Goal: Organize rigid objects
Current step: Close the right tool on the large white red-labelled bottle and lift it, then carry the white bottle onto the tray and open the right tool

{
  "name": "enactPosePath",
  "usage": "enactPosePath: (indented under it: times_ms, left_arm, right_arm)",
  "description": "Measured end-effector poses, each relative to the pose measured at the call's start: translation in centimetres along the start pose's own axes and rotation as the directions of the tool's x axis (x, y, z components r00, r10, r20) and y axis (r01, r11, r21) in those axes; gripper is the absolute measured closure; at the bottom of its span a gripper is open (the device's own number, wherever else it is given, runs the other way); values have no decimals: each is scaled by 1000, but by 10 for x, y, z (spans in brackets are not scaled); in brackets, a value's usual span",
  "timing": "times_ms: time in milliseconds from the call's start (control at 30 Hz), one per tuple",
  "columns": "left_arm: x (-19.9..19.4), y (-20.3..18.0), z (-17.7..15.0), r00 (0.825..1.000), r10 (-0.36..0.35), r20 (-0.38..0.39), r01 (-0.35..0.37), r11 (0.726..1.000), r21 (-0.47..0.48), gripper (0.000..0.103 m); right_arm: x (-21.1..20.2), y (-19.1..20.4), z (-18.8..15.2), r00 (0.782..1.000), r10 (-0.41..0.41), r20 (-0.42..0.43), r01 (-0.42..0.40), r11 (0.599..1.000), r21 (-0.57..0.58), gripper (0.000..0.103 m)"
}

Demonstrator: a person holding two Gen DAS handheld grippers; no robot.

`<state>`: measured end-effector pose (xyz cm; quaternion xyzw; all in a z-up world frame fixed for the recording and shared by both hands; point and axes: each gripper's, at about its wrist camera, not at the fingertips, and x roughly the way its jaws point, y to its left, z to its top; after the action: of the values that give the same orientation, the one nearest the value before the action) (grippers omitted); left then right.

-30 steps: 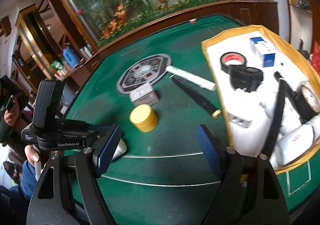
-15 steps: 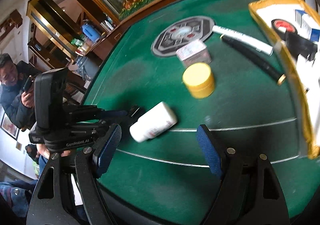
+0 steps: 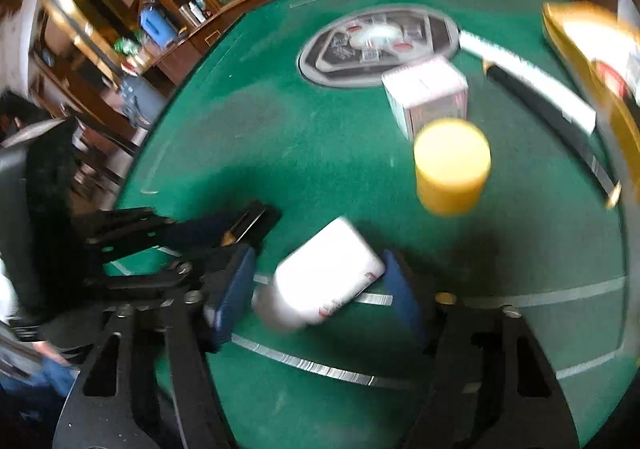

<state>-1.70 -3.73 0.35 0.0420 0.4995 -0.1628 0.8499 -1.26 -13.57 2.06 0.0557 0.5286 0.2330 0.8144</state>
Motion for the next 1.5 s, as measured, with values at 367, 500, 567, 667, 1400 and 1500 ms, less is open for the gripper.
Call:
enactPosePath:
  times_ms: [367, 500, 567, 667, 1400, 1500]
  left_arm:
    - [1, -5, 1, 999, 44, 23, -44, 999, 5, 80]
    - [2, -7, 1, 996, 84, 31, -84, 996, 2, 86]
    - [2, -7, 2, 996, 83, 36, -83, 996, -13, 86]
    - [1, -6, 5, 996, 82, 46, -81, 996, -31, 86]
    - [-4, -30, 26, 990, 101, 96, -101, 995, -13, 86]
    - [-5, -35, 28, 988, 112, 105, -113, 994, 1, 86]
  right_arm:
    - [-5, 22, -9, 990, -135, 28, 138, 946, -294, 50]
    - [-9, 16, -13, 991, -128, 39, 134, 957, -258, 50]
    - [-12, 13, -16, 991, -127, 48, 135, 958, -252, 51]
    - [-15, 9, -18, 993, -104, 63, 116, 966, -229, 51]
    - [-45, -13, -14, 984, -48, 172, 74, 986, -151, 51]
    - [-49, -17, -14, 982, -44, 181, 70, 988, -140, 51]
